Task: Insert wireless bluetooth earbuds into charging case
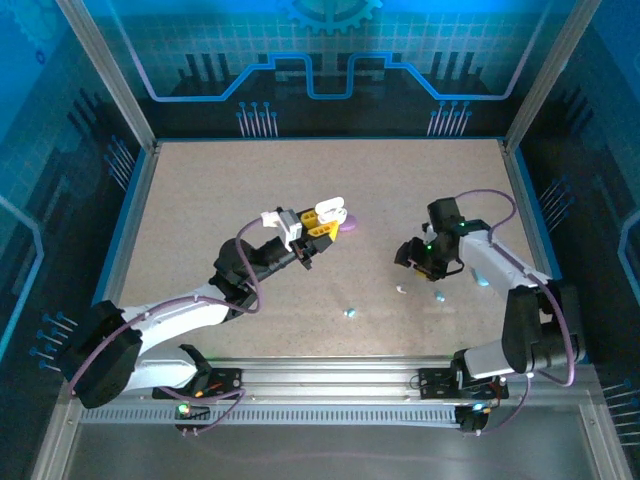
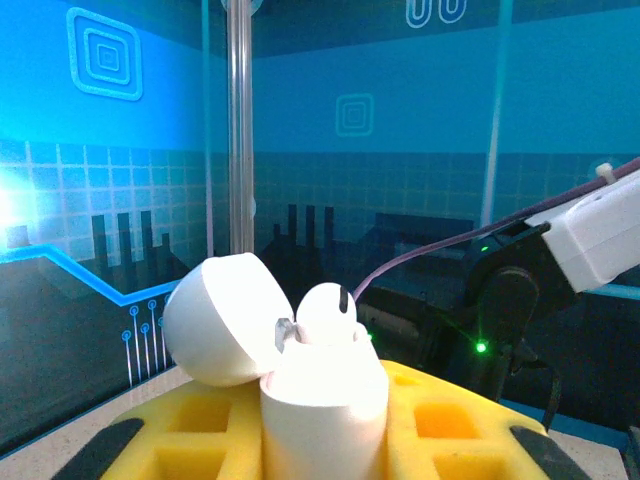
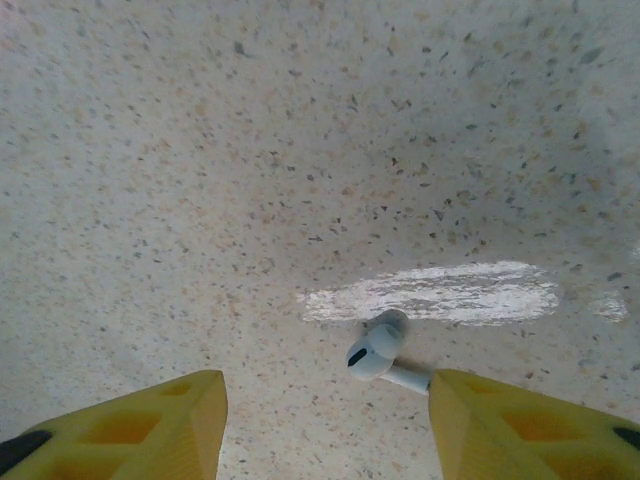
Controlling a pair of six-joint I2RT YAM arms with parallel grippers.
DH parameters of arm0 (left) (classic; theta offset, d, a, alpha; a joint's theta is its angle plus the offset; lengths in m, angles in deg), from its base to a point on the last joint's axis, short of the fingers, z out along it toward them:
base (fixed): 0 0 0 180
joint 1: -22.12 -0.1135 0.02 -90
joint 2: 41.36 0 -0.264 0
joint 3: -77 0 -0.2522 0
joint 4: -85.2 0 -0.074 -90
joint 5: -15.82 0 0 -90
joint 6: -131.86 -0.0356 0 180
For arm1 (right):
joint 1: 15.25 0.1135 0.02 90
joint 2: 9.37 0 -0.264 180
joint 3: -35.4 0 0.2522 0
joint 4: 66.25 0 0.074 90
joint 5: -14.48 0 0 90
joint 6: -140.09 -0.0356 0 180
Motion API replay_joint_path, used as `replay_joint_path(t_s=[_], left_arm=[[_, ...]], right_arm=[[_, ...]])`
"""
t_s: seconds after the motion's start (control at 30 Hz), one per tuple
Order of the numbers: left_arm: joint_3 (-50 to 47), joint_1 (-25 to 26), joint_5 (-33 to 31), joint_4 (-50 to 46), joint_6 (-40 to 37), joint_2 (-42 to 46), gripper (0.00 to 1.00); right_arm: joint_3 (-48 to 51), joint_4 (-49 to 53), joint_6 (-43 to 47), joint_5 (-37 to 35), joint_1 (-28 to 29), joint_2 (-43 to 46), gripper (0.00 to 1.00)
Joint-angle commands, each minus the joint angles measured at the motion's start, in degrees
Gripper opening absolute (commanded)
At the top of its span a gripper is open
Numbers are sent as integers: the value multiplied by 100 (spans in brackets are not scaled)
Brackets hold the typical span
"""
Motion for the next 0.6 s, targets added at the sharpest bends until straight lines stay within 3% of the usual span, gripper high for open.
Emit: replay_joint_path(t_s=[0.0, 0.57], left_arm=[[-42, 43, -108, 111, -96, 109, 23], [-33, 42, -119, 72, -84, 126, 23]], right_arm=[[-17, -14, 118, 6, 128, -302, 58], [27, -220, 195, -239, 431, -943, 60]])
